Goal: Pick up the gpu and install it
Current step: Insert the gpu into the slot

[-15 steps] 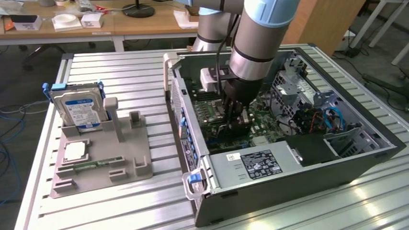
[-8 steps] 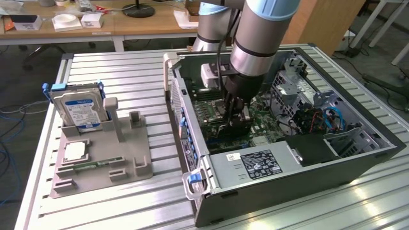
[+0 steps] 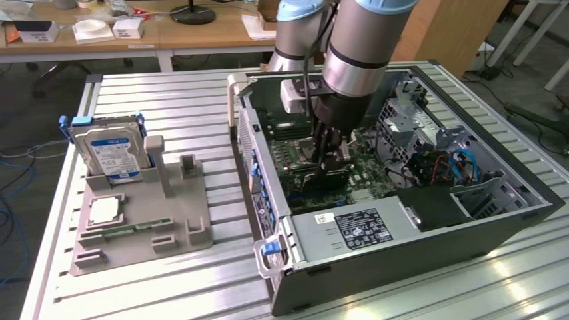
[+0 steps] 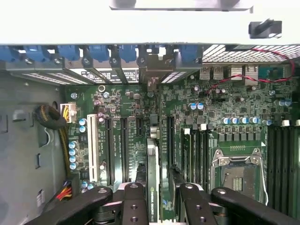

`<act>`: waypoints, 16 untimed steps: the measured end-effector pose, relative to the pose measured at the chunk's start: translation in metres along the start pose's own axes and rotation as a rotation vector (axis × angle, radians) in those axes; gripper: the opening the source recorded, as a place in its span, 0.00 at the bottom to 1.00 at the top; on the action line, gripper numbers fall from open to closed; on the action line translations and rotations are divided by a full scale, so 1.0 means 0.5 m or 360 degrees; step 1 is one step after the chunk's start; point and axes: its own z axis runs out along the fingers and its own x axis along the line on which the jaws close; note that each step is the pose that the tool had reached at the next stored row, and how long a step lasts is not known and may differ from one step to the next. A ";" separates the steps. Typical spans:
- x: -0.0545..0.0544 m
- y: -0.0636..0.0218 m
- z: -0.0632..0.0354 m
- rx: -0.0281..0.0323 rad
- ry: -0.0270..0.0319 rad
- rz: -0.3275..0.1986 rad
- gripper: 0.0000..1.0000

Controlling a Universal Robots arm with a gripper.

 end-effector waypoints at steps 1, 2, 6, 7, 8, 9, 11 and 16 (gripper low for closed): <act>0.000 0.000 -0.004 0.00000 -0.00002 0.0000 0.33; 0.000 0.000 -0.008 0.00000 -0.00001 0.0000 0.33; -0.001 0.000 -0.009 0.00002 -0.00004 0.0000 0.32; -0.001 0.000 -0.009 0.00001 -0.00002 0.0000 0.25; -0.001 0.000 -0.009 0.00001 -0.00001 0.0000 0.20; -0.001 0.000 -0.009 0.00001 0.00001 0.0000 0.20; -0.001 0.000 -0.010 0.00001 0.00000 0.0000 0.14; 0.000 -0.003 -0.009 -0.00635 0.00030 0.0000 0.10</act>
